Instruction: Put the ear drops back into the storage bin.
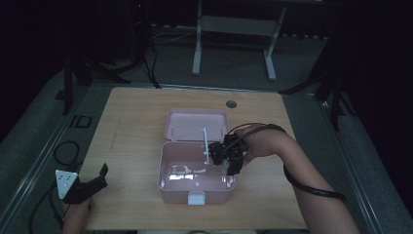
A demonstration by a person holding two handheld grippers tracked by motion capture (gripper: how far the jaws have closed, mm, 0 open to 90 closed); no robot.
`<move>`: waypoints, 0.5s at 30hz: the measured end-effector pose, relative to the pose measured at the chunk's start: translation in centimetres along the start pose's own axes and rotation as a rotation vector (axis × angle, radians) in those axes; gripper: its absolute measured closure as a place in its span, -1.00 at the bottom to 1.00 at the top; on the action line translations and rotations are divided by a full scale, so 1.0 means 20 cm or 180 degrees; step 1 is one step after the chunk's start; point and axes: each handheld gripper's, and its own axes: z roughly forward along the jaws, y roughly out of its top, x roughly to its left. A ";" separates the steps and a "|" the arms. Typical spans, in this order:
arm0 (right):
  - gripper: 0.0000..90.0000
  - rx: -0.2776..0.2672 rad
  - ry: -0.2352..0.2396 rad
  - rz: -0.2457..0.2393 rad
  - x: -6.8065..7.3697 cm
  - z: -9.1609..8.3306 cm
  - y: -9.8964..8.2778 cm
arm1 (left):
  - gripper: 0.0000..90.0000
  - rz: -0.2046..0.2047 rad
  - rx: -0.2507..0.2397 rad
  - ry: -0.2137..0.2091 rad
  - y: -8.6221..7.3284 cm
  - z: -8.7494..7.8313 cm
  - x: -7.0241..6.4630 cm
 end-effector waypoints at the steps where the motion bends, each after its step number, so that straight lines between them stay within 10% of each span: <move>1: 0.33 -0.0001 -0.0005 -0.0029 0.00 0.00 0.01 | -0.99 0.0001 0.0000 0.0000 0.00 0.00 0.00; 15: 0.33 -0.0025 0.0042 -0.0138 0.00 0.05 0.08 | -0.99 0.0000 0.0002 -0.0003 0.00 0.00 0.00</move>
